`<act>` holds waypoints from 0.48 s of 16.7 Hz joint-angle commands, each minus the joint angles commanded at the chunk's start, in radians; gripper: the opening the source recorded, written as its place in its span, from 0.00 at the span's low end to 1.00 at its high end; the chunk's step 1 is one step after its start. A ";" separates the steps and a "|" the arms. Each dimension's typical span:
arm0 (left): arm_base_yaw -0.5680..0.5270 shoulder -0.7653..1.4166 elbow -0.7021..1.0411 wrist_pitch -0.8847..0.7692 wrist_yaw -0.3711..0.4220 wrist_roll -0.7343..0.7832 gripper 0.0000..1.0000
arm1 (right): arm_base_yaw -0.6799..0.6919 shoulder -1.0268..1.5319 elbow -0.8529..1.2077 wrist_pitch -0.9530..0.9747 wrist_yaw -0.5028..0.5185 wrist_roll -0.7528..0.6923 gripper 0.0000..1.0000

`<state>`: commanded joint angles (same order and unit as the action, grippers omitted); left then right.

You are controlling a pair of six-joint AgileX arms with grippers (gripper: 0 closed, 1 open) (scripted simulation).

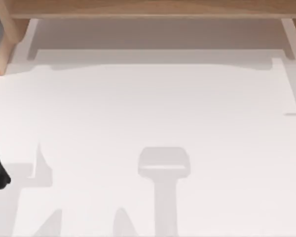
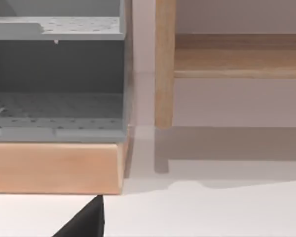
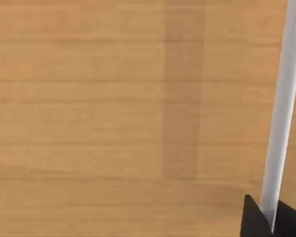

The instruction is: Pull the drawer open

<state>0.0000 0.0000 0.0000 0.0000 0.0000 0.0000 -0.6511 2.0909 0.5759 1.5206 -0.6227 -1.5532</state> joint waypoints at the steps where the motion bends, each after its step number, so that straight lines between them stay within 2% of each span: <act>1: 0.000 0.000 0.000 0.000 0.000 0.000 1.00 | -0.017 -0.010 -0.030 0.019 -0.017 0.000 0.00; 8: 0.000 0.000 0.000 0.000 0.000 0.000 1.00 | -0.054 -0.030 -0.093 0.060 -0.051 0.001 0.00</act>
<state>0.0000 0.0000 0.0000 0.0000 0.0000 0.0000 -0.7056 2.0606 0.4826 1.5807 -0.6742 -1.5517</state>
